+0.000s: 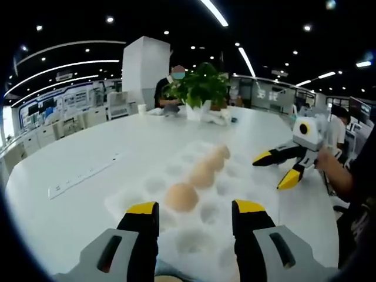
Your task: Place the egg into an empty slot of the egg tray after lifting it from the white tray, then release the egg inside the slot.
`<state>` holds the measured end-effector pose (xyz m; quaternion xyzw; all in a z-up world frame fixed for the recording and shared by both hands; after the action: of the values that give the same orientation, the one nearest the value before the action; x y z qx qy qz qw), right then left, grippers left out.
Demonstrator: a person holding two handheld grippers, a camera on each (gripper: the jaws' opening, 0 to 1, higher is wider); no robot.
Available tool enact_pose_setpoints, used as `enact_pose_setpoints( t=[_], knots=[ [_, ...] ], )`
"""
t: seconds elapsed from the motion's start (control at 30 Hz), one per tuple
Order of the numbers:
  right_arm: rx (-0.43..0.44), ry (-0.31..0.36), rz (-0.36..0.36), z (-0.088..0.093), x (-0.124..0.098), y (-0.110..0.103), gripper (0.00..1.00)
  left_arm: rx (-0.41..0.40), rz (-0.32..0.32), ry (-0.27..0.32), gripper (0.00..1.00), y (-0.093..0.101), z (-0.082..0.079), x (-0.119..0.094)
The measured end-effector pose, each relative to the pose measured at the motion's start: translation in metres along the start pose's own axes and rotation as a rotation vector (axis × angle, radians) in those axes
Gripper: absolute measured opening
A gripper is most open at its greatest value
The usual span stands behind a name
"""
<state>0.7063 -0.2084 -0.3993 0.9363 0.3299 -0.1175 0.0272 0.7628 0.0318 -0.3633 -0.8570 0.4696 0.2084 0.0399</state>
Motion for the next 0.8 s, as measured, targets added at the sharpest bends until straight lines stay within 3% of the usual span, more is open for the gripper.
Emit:
enact_pose_setpoints(
  t=[0.3,0.63,0.8],
  knots=[
    [0.013,0.011,-0.013,0.002,-0.002,-0.001,0.56,-0.001,0.036,-0.036,0.5,0.005,0.002,0.013],
    [0.023,0.019,-0.025,0.003,-0.003,0.003,0.58,0.0,0.033,-0.049,0.49,0.002,-0.005,0.033],
    [0.027,0.021,-0.03,0.003,-0.005,0.004,0.58,-0.003,0.013,-0.069,0.48,-0.005,-0.001,0.04]
  ],
)
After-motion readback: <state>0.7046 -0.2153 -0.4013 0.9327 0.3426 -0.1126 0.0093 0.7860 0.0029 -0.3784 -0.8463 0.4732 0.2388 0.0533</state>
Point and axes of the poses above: the point that each gripper's makers call its tool centre point, and the gripper's own axes: x roughly forward along the fingers, y roughly to its right, z roughly out of its underside, the point moved 7 cm from there along -x, roughly backward along the fingers, and after that the axes turned 11 degrees about z, right-handed, at the moved point
